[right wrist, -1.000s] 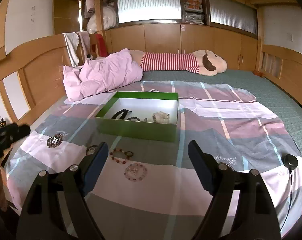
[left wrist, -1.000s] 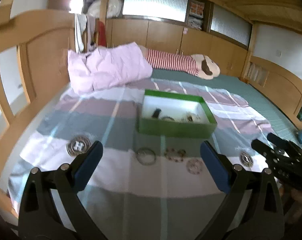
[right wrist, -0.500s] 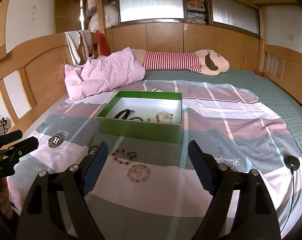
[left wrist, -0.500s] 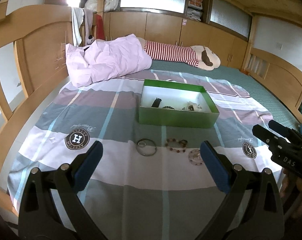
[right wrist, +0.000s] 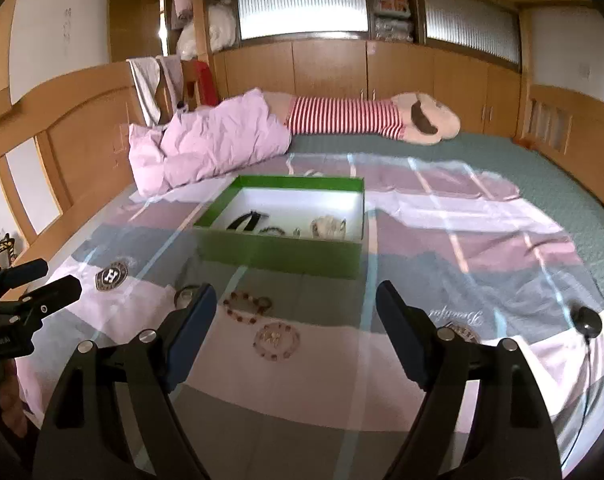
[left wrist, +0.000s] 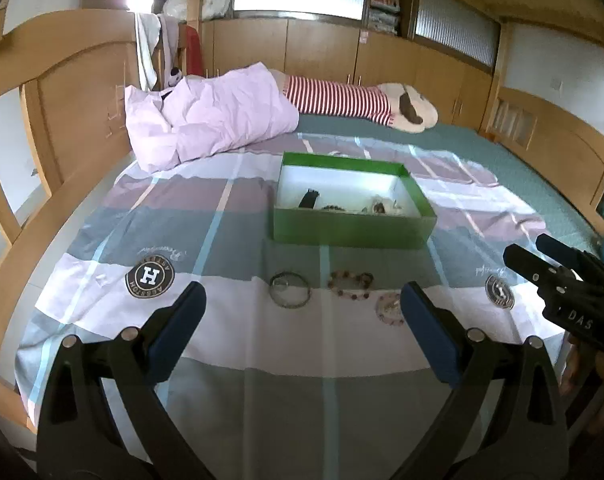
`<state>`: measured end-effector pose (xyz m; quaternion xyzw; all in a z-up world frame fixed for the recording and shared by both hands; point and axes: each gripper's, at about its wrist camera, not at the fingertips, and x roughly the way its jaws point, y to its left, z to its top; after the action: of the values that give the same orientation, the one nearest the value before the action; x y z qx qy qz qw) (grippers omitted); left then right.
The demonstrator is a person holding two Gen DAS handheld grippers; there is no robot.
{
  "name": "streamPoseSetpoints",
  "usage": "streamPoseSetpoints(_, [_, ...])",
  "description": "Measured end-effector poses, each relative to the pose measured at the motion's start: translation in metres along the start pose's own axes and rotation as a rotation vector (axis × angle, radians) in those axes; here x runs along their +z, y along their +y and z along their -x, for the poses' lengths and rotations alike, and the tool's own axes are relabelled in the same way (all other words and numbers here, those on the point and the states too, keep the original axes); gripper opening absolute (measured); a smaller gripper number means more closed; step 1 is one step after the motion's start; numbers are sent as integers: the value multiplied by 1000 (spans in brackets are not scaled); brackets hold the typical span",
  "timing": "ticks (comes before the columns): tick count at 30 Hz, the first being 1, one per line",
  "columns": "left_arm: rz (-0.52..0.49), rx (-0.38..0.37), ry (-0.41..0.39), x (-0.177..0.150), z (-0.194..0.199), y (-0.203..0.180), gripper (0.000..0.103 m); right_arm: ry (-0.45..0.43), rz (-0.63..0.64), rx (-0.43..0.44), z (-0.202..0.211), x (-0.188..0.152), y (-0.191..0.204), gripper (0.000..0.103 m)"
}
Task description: Organize jewelry
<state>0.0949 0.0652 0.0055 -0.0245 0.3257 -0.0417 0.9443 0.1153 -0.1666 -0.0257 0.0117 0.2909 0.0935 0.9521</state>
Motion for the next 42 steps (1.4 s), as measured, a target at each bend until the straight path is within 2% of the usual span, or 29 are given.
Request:
streamPoseSetpoints(6, [-1,22,50,-5,-16,3,97,222,50,71,-67,-27,5,80])
streamPoseSetpoints(9, [21,30,60,-4,-20,11,97,295,90,46,-96,-47,8,80])
streamPoseSetpoints(11, [45,34,64,-2,-22,19,97,322,70,24,-108,-56,1,79])
streamPoseSetpoints(13, [56,37,67,-1,-23,23,97,354,45,18,-121,-63,-6,66])
streamPoseSetpoints(16, [68,42,74,2,-28,28,97,358,47,8,-135,-63,-9,55])
streamPoseSetpoints(23, [67,33,86,6,-33,28,97,402,108,8,-169,-61,4,46])
streamPoseSetpoints(27, [66,38,92,6,-35,31,97,397,164,-16,-180,-61,10,38])
streamPoseSetpoints(29, [69,45,96,6,-37,33,97,390,197,-9,-178,-60,17,20])
streamPoseSetpoints(30, [70,48,100,6,-38,34,97,382,214,-12,-177,-60,20,8])
streamPoseSetpoints(36, [80,61,112,7,-42,40,97,310,210,21,-157,-51,22,8])
streamPoseSetpoints(42, [82,76,122,7,-44,45,97,156,177,82,-111,-22,19,8])
